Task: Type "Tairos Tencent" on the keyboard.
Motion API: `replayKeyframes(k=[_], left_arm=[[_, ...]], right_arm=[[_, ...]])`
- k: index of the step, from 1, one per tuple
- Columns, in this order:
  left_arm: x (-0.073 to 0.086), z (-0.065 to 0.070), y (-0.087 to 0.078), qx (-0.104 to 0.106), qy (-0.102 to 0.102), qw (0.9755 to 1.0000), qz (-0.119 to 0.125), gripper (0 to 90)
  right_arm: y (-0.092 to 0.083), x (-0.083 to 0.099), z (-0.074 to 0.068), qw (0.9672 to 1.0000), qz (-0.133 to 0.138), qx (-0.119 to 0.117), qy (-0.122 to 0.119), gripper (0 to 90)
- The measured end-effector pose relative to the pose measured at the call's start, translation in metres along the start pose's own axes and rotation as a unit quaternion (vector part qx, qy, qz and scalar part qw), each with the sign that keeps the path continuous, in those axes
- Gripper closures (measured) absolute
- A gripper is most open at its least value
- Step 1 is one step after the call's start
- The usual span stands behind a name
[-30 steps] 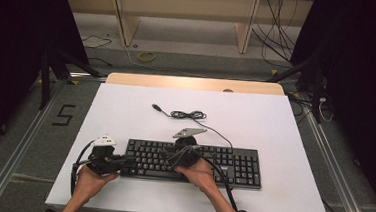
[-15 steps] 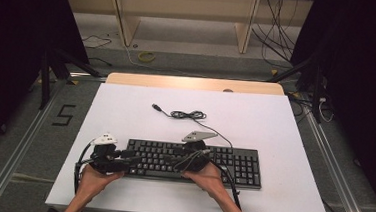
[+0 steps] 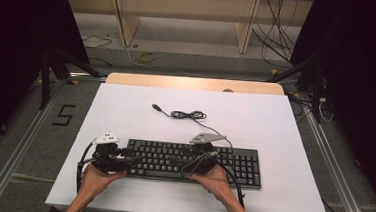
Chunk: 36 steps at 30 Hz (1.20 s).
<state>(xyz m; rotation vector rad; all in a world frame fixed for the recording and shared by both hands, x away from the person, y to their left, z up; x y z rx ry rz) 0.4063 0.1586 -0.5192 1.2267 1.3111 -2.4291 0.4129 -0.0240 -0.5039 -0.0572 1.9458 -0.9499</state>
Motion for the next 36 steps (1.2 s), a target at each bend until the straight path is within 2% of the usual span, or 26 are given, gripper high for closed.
replayKeyframes(k=[18, 32, 36], left_arm=[[-0.008, -0.002, 0.006, 0.0, 0.004, 1.0, 0.001, 31.8], [-0.015, -0.001, 0.015, 0.002, 0.01, 0.9999, -0.012, 32.8], [-0.015, -0.002, 0.016, 0.002, 0.011, 0.9998, -0.018, 36.2]], right_arm=[[-0.013, 0.011, -0.003, 1.0, 0.007, -0.005, -0.001, 33.7], [-0.014, 0.014, -0.01, 0.9999, 0.005, -0.013, -0.006, 31.8], [-0.014, 0.014, -0.012, 0.9999, 0.005, -0.014, -0.005, 31.7]])
Point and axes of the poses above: each handheld gripper's, and its own axes: y roughly forward along the jaws, x roughly out of its underside, z roughly to its right, the point moved 9 cm from there along y, roughly forward along the jaws, and after that the axes turned 6 degrees about -z, right-handed, at the moved point
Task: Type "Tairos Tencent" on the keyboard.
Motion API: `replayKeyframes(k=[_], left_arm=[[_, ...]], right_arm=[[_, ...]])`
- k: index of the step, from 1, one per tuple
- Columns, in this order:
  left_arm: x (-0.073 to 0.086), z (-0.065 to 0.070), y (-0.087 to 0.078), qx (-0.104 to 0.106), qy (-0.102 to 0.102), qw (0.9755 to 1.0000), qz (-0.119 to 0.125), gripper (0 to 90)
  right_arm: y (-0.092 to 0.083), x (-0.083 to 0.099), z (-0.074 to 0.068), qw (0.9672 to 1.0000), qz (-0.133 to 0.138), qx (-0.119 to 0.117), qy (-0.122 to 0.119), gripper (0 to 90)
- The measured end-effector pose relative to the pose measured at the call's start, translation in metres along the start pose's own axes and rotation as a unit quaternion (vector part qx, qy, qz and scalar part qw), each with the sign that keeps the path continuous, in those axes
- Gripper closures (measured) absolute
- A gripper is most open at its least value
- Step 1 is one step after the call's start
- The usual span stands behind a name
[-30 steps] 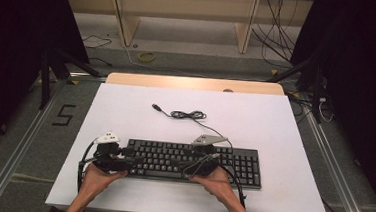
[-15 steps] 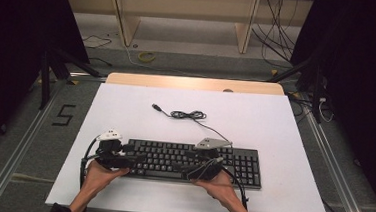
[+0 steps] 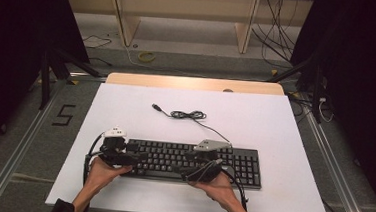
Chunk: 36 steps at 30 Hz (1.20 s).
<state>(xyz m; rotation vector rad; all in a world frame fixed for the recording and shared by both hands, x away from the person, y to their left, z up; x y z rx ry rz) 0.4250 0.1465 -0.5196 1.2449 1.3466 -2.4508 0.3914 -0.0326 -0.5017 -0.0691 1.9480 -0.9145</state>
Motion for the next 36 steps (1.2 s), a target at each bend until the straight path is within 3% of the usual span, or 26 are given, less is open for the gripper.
replayKeyframes(k=[11, 25, 36], left_arm=[[0.001, 0.001, 0.006, -0.002, 0.016, 0.9994, -0.031, 56.5], [-0.002, 0.007, 0.022, -0.007, 0.052, 0.9964, -0.066, 84.9], [-0.003, 0.004, 0.027, -0.011, 0.054, 0.9954, -0.078, 89.1]], right_arm=[[0.0, 0.001, -0.002, 1.0, -0.003, 0.001, -0.007, 31.8], [0.001, 0.003, -0.003, 0.9999, -0.005, 0.002, -0.01, 32.0], [0.0, 0.002, -0.002, 0.9999, -0.004, 0.004, -0.01, 32.2]])
Point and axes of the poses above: each handheld gripper's, and its own axes: y roughly forward along the jaws, x roughly out of its underside, z roughly to its right, the point moved 9 cm from there along y, roughly forward along the jaws, and after that the axes turned 6 degrees about -z, right-handed, at the moved point
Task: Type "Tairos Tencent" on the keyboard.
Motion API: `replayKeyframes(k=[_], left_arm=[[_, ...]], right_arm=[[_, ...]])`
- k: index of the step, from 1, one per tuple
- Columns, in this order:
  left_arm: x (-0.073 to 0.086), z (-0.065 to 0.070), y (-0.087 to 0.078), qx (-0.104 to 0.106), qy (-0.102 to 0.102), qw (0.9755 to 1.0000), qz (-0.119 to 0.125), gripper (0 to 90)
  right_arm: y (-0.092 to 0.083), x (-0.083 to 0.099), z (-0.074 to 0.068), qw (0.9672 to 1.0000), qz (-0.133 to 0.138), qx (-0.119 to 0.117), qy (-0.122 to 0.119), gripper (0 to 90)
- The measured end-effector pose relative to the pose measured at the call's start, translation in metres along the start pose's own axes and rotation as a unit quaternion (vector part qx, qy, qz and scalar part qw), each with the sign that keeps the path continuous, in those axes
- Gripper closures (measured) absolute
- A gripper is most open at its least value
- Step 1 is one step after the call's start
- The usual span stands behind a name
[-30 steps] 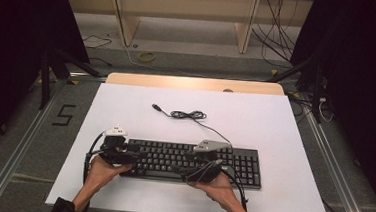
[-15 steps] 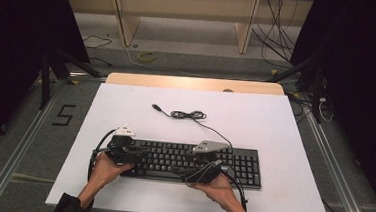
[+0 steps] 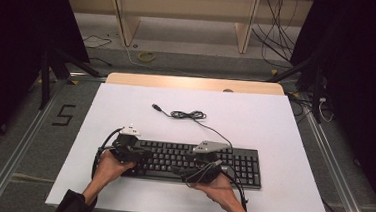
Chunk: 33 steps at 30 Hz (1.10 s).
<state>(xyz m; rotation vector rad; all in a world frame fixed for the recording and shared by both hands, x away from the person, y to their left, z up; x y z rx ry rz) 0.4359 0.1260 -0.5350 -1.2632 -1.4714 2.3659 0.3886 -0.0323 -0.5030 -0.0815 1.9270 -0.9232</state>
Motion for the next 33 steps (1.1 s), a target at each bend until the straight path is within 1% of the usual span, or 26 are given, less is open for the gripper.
replayKeyframes(k=[5, 7, 8, 15, 18, 21, 22, 25, 28, 31, 33], left_arm=[[0.001, 0.0, 0.002, 0.002, -0.004, 1.0, -0.004, 89.2], [0.003, 0.0, 0.004, -0.001, -0.001, 0.9999, -0.013, 89.2], [0.003, 0.0, 0.005, 0.003, -0.004, 0.9999, -0.012, 89.3], [0.001, 0.001, 0.003, 0.001, -0.004, 1.0, -0.009, 89.2], [-0.002, 0.002, -0.001, 0.002, -0.005, 1.0, 0.002, 89.0], [-0.005, 0.003, -0.007, 0.006, -0.009, 0.9998, 0.016, 87.5], [-0.005, 0.004, -0.008, 0.007, -0.013, 0.9997, 0.021, 86.4], [-0.006, 0.004, -0.012, 0.012, -0.016, 0.9994, 0.027, 83.5], [-0.006, 0.005, -0.015, 0.016, -0.016, 0.9993, 0.029, 80.5], [-0.006, 0.006, -0.016, 0.021, -0.022, 0.999, 0.034, 76.6], [-0.007, 0.007, -0.018, 0.024, -0.021, 0.9988, 0.037, 74.6]], right_arm=[[0.0, 0.0, 0.0, 1.0, -0.001, 0.001, -0.001, 32.1], [0.0, 0.0, 0.0, 1.0, -0.002, 0.001, -0.001, 32.1], [0.0, 0.001, 0.0, 1.0, -0.003, 0.001, -0.001, 32.1], [0.001, 0.001, 0.001, 1.0, -0.004, 0.003, 0.0, 32.1], [0.001, 0.001, 0.001, 1.0, -0.005, 0.002, 0.001, 32.1], [0.001, 0.001, 0.001, 1.0, -0.003, 0.003, 0.001, 32.2], [0.001, 0.001, 0.002, 1.0, -0.002, 0.003, 0.001, 32.2], [0.0, 0.0, 0.002, 1.0, -0.002, 0.005, 0.001, 32.3], [0.0, 0.0, 0.003, 1.0, -0.003, 0.006, 0.001, 32.3], [0.0, 0.0, 0.003, 1.0, -0.003, 0.007, 0.001, 32.4], [0.001, 0.0, 0.003, 1.0, -0.003, 0.006, 0.001, 32.4]])
Point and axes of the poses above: each handheld gripper's, and its own axes: y roughly forward along the jaws, x roughly out of its underside, z roughly to its right, the point moved 9 cm from there along y, roughly forward along the jaws, and after that the axes turned 6 degrees about -z, right-handed, at the moved point
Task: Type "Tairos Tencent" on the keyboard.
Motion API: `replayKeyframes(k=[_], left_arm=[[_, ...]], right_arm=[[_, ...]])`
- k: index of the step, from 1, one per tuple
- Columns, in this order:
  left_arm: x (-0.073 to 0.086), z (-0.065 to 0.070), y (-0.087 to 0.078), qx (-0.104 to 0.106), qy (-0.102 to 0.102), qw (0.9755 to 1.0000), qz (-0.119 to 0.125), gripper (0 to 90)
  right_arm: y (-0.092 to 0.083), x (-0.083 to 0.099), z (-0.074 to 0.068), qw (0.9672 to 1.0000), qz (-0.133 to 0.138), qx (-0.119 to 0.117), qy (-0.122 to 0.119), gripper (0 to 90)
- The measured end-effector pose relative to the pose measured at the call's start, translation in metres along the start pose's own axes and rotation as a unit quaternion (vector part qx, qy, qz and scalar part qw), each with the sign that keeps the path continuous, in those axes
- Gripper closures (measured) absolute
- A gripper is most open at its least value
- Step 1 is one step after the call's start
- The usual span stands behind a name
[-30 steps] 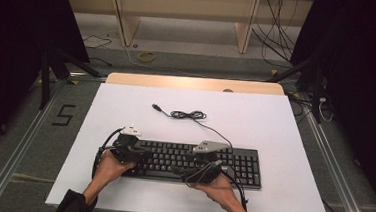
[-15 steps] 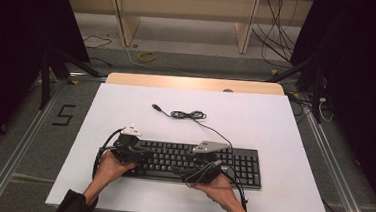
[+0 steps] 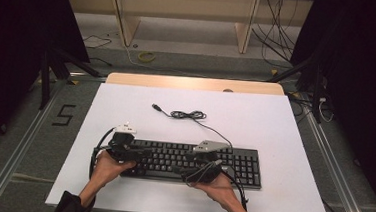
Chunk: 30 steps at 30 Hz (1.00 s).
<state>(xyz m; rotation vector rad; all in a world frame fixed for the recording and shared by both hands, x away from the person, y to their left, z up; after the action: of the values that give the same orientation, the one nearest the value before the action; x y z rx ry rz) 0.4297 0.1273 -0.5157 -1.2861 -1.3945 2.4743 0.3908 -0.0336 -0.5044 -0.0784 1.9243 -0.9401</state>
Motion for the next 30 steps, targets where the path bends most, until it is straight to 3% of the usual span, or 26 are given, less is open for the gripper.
replayKeyframes(k=[20, 30], left_arm=[[-0.001, 0.004, -0.012, 0.017, -0.026, 0.9989, 0.034, 44.0], [0.001, 0.011, -0.02, 0.026, -0.026, 0.9976, 0.059, 37.0]], right_arm=[[0.005, 0.0, 0.002, 0.9999, -0.008, 0.009, -0.002, 35.3], [0.008, -0.001, 0.002, 0.9996, -0.021, 0.015, -0.011, 54.7]])
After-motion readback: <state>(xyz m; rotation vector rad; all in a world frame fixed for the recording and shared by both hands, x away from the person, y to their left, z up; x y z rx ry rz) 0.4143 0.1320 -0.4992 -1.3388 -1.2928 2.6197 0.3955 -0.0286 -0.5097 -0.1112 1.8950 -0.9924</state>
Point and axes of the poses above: each handheld gripper's, and its own axes: y roughly forward along the jaws, x roughly out of its underside, z roughly to its right, the point moved 9 cm from there along y, roughly forward along the jaws, and after that the axes turned 6 degrees about -z, right-handed, at the moved point
